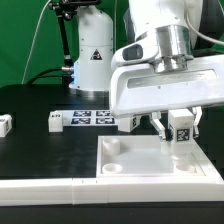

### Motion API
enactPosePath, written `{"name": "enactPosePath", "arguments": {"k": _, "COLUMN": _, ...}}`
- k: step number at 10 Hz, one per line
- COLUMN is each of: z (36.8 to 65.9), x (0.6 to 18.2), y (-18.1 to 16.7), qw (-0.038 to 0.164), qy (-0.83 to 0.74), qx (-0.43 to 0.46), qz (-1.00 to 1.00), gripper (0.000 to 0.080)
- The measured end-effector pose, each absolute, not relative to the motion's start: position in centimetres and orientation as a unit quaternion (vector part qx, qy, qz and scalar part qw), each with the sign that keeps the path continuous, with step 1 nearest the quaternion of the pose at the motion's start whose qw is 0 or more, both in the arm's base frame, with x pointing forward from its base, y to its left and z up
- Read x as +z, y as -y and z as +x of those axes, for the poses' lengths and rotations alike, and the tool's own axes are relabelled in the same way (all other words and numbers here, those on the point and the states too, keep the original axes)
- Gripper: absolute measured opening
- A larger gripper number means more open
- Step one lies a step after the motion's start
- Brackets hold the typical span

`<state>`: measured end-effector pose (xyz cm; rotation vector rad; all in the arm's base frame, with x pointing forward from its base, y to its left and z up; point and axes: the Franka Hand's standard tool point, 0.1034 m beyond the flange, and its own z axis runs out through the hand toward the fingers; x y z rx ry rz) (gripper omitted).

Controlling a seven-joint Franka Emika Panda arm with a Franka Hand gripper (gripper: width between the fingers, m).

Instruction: Assemble one leg

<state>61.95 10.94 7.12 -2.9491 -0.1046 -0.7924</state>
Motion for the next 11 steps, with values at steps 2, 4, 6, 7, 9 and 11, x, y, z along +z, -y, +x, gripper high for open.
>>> {"name": "enactPosePath", "arguments": {"k": 2, "z": 62.3, "x": 7.1, "y": -10.9, "qw": 0.038, "qy": 0.033, "qx": -0.279, "qz": -0.959, "gripper": 0.0289}}
{"name": "enactPosePath", "arguments": {"k": 4, "z": 62.5, "x": 7.0, "y": -11.4, "qw": 0.037, "qy": 0.036, "qx": -0.290, "qz": -0.955, "gripper": 0.0289}}
{"name": "enactPosePath", "arguments": {"k": 6, "z": 62.3, "x": 6.6, "y": -12.1, "qw": 0.039, "qy": 0.040, "qx": -0.287, "qz": -0.956, "gripper": 0.0289}}
{"name": "enactPosePath", "arguments": {"k": 7, "z": 62.2, "x": 6.6, "y": -12.1, "qw": 0.039, "qy": 0.040, "qx": -0.287, "qz": -0.956, "gripper": 0.0289}}
{"name": "enactPosePath", "arguments": {"k": 9, "z": 62.1, "x": 6.1, "y": -11.6, "qw": 0.036, "qy": 0.040, "qx": -0.285, "qz": -0.957, "gripper": 0.0289}}
{"name": "enactPosePath", "arguments": {"k": 11, "z": 61.9, "x": 5.2, "y": -11.1, "qw": 0.032, "qy": 0.037, "qx": -0.286, "qz": -0.957, "gripper": 0.0289}}
